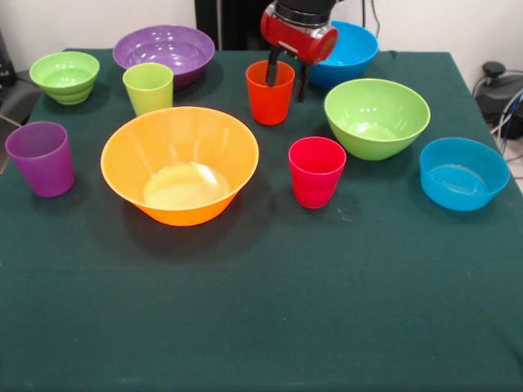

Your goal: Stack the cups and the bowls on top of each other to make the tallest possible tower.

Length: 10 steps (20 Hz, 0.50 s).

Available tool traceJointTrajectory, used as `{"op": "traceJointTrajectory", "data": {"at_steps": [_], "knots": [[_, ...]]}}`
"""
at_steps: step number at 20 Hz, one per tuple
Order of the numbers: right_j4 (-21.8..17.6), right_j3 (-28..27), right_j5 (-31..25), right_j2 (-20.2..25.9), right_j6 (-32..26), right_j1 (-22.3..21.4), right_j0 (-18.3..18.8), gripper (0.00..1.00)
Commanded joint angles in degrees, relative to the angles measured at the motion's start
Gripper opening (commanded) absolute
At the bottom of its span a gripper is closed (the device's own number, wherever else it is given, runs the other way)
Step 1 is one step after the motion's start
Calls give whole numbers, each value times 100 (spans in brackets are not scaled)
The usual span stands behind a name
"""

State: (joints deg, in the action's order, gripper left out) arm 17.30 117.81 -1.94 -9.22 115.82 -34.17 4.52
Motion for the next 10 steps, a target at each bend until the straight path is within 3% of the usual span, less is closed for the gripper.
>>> {"op": "traceJointTrajectory", "data": {"at_steps": [1,10], "knots": [[154,219,-633,438,1020,188,-105,100],[105,358,-356,595,1051,268,49,100]]}}
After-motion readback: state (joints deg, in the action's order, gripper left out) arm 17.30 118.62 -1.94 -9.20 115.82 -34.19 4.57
